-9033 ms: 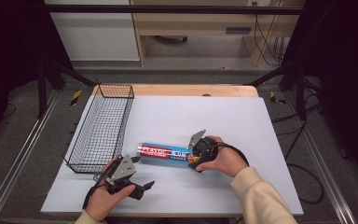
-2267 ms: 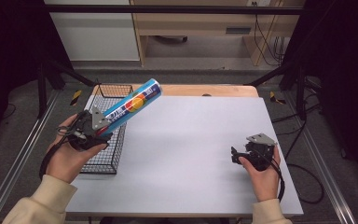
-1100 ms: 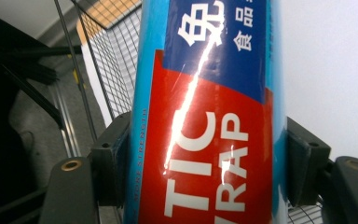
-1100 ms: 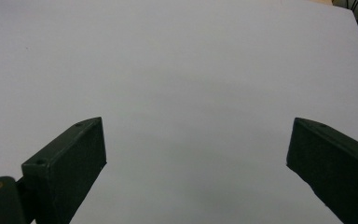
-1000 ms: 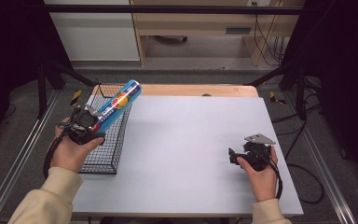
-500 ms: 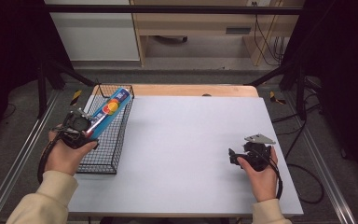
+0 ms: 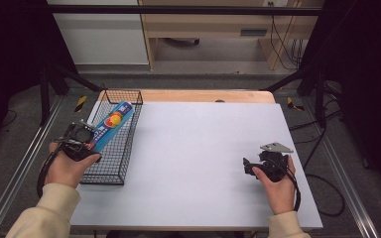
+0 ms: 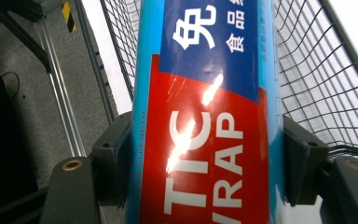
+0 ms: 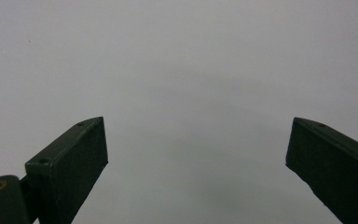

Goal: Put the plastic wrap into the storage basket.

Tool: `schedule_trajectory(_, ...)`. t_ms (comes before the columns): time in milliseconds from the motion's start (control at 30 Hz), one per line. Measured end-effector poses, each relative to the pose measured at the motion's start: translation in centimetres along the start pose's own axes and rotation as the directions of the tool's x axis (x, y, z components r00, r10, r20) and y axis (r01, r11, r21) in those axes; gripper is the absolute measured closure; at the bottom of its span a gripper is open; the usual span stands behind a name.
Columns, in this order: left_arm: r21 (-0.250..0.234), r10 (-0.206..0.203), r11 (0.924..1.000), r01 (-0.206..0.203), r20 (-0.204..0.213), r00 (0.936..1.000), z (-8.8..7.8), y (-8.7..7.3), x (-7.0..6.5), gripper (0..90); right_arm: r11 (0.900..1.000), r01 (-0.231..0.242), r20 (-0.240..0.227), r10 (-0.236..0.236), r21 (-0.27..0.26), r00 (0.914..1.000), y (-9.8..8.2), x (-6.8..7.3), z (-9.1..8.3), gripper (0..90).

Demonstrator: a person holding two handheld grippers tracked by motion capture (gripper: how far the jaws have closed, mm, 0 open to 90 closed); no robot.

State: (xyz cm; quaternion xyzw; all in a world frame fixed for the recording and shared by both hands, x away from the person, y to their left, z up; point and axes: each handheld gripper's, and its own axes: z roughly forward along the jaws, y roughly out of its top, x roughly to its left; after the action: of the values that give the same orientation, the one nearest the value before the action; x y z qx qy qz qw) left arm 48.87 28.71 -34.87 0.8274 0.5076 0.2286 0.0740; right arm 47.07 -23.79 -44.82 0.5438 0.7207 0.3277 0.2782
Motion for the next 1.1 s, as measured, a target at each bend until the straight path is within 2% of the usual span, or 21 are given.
schedule_trajectory(133, 0.022, -0.019, 0.9996, 0.019, -0.011, 0.9998, 0.5, 0.0, 0.1, 31.7, 1.000, -0.002, -0.003, 0.002, 0.002, 1.0000, 0.0, 0.0, 0.0, 5.7)
schedule_trajectory(300, 0.048, -0.023, 0.9986, 0.023, 0.006, 0.9997, 1.0, 0.2, -0.1, 31.7, 1.000, 0.003, -0.007, -0.003, 0.005, 1.0000, 0.0, 0.0, 0.1, 5.7)
schedule_trajectory(633, 0.111, 0.009, 0.9938, -0.010, 0.009, 0.9999, 1.9, 0.7, -0.7, 31.6, 1.000, 0.005, -0.013, -0.005, 0.007, 0.9999, 0.0, 0.1, 0.1, 5.9)
schedule_trajectory(767, 0.144, 0.033, 0.9890, -0.034, 0.013, 0.9994, 2.3, 1.1, -1.3, 31.1, 1.000, 0.008, -0.012, -0.008, 0.002, 0.9999, 0.1, 0.1, 0.1, 6.1)
schedule_trajectory(833, 0.139, 0.035, 0.9896, -0.036, 0.006, 0.9994, 2.2, 1.1, -1.3, 31.1, 1.000, 0.005, -0.012, -0.005, 0.008, 0.9999, 0.0, 0.2, 0.1, 6.1)
schedule_trajectory(1100, 0.127, 0.015, 0.9917, -0.018, 0.024, 0.9996, 2.3, 0.9, -1.0, 31.1, 1.000, 0.014, -0.012, -0.013, 0.012, 0.9998, 0.0, 0.2, 0.2, 6.1)
